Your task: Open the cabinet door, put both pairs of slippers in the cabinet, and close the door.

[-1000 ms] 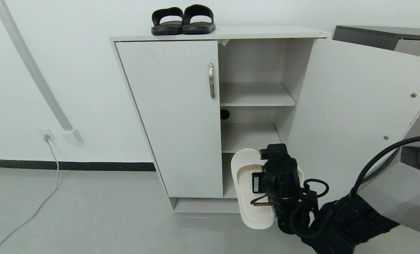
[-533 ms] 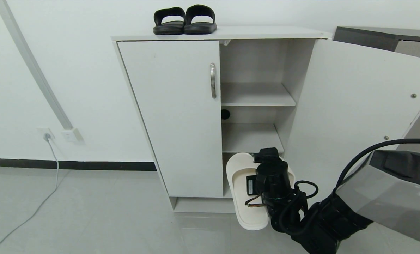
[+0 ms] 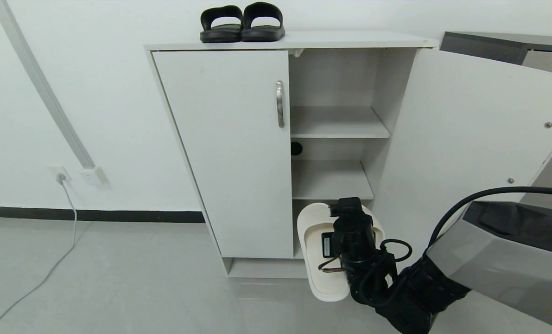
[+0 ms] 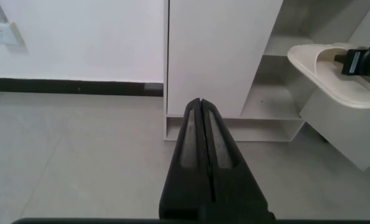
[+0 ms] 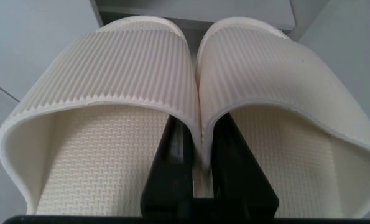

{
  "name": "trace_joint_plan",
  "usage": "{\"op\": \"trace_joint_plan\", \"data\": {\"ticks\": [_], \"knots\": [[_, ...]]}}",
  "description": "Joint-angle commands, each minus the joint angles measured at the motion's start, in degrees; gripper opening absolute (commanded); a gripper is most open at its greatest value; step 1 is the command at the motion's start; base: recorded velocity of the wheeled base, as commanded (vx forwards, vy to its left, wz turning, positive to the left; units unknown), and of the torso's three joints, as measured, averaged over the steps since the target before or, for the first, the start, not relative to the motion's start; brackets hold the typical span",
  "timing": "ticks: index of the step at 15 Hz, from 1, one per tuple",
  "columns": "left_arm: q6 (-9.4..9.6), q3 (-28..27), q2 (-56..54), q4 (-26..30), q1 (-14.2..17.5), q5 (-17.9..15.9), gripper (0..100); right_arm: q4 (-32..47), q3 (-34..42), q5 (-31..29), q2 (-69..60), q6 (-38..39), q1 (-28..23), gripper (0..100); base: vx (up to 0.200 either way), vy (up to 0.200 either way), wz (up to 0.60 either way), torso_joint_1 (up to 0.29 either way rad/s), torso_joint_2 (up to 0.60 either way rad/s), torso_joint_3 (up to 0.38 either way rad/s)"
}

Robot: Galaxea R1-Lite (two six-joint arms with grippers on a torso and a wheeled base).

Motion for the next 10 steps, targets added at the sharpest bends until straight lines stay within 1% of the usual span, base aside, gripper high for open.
{"op": "trace_joint_plan", "data": {"ticks": [1, 10], "knots": [[-0.02, -0.04, 0.11, -0.04, 0.06, -0.01, 0, -0.02, -1.37, 0.05, 0.77, -0.05, -0.38, 0, 0.000, 0.000, 0.00, 0.002, 0.00, -0.144], [-0.02, -0.04, 0.11, 0.04, 0.06, -0.01, 0, -0.02, -2.42, 0.05, 2.08, 0.12, -1.26, 0, 0.000, 0.000, 0.00, 0.004, 0.00, -0.191]]}}
